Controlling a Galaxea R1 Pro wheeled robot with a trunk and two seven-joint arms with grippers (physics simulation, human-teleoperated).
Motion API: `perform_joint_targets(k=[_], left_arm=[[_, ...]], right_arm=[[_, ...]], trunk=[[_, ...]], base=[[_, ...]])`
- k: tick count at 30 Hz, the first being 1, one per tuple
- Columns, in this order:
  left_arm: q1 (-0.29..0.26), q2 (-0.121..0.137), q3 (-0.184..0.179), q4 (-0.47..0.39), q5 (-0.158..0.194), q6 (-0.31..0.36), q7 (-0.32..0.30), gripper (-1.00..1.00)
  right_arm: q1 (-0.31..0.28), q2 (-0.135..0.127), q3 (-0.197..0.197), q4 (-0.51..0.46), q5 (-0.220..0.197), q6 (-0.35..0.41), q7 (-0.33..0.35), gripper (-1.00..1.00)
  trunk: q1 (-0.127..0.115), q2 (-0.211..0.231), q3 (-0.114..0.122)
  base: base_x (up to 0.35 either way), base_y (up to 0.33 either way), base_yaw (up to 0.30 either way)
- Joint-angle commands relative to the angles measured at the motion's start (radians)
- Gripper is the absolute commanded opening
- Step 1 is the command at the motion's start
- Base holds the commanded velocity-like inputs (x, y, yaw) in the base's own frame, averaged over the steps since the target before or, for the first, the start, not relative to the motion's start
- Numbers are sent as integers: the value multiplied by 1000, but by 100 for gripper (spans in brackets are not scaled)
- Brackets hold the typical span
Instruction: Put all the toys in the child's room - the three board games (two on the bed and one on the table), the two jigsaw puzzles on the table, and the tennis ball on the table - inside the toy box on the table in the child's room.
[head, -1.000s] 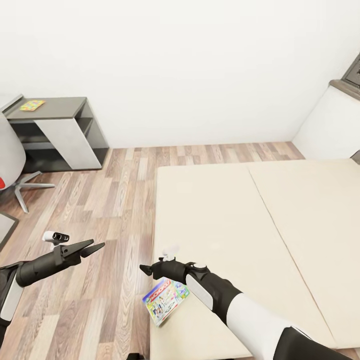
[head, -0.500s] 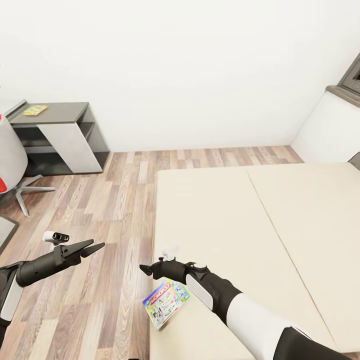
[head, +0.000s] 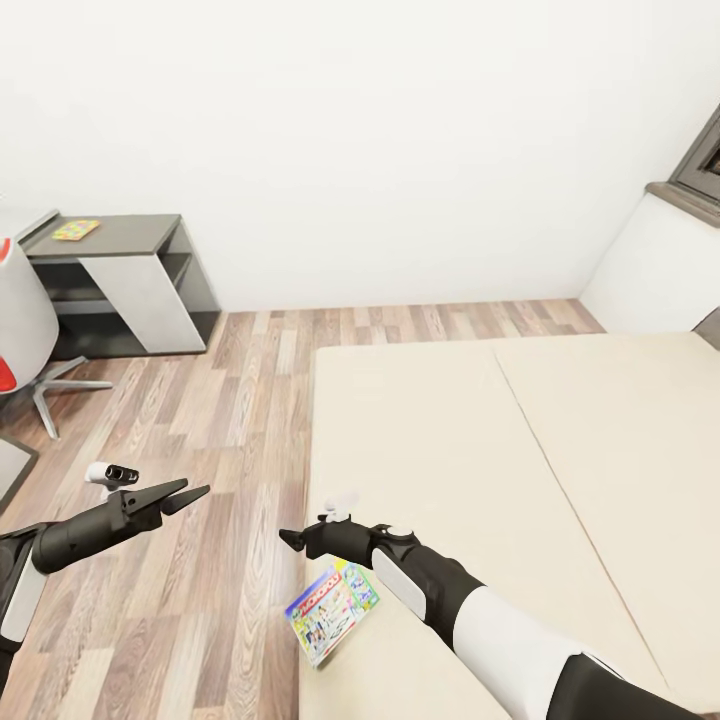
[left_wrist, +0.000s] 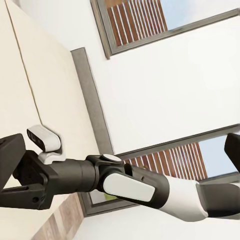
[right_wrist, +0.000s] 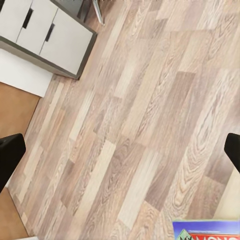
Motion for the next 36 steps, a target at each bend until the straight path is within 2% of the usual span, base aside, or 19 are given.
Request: perform_joint_targets(k=[1, 36], left_arm=[[0, 0, 0, 0, -1, 11, -4, 100], [0, 0, 0, 0, -1, 11, -4, 100]], right_arm=[[-1, 0, 2, 0, -9, 4, 1, 100], [-1, 0, 3, 1, -9, 5, 1, 100]], trunk=[[1, -2, 0], [1, -2, 57]], base=[[0, 0, 0], [0, 0, 0]])
